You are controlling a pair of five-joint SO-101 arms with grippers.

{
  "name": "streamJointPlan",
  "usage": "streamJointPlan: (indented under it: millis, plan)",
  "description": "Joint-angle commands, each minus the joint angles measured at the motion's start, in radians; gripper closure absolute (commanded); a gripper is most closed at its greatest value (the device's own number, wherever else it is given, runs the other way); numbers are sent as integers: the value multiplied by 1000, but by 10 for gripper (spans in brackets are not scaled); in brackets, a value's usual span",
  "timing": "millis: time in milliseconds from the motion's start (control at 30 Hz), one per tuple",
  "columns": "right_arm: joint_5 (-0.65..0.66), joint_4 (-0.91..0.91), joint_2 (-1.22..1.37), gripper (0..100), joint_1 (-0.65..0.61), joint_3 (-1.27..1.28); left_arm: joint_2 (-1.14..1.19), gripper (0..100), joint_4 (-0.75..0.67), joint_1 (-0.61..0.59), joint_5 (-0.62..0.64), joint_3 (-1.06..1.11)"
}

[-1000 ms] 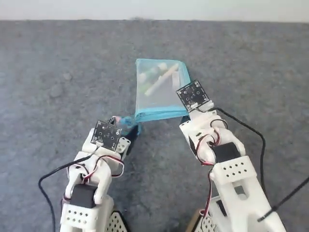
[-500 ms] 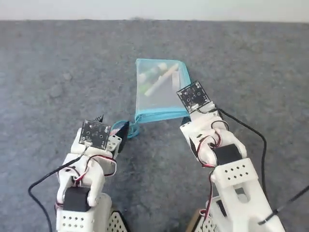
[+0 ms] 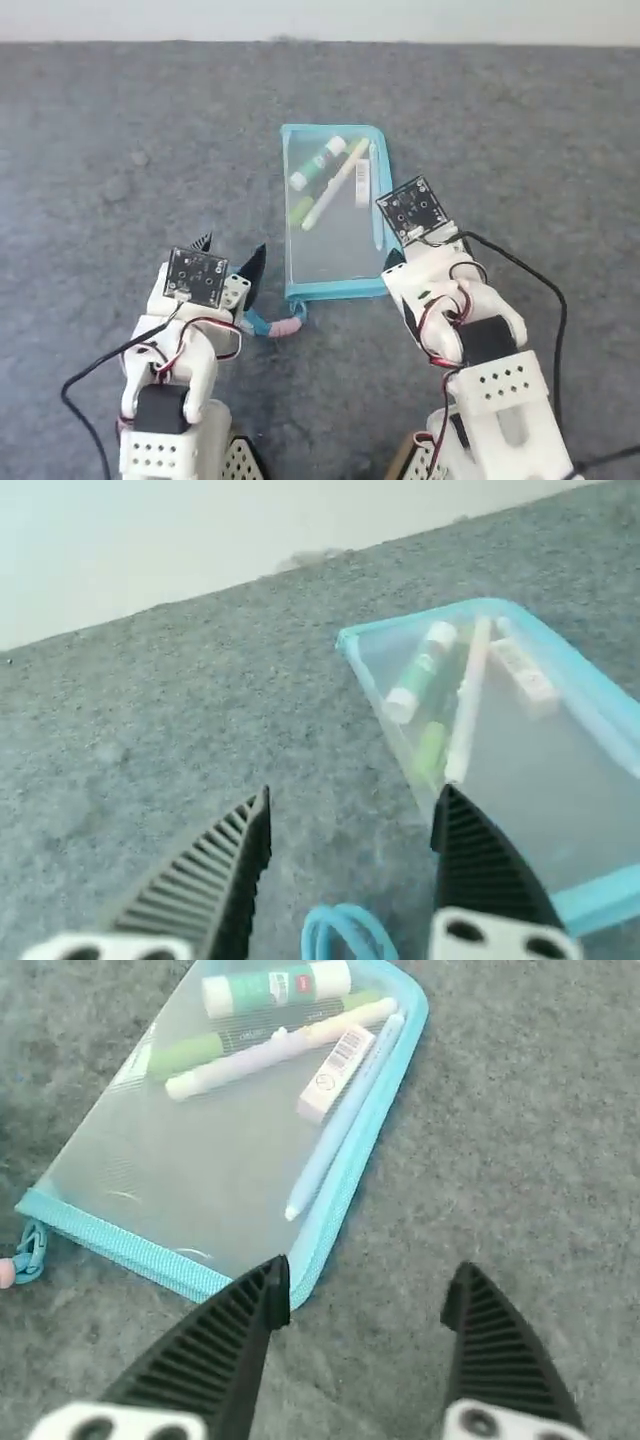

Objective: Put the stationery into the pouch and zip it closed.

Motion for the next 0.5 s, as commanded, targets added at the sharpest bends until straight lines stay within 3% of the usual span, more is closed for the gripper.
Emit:
streamJointPlan:
  millis: [0,333,467]
  plan:
    - [-11,-16,-33,857,2,-29,-3,754,-54,-5,-9,-15]
    - [-17,-18,-35,991,2,-18,-29,753,-55,-5,26,-13]
    - [-17,-18,-36,991,4,-17,-29,752,-55,-5,40,-18]
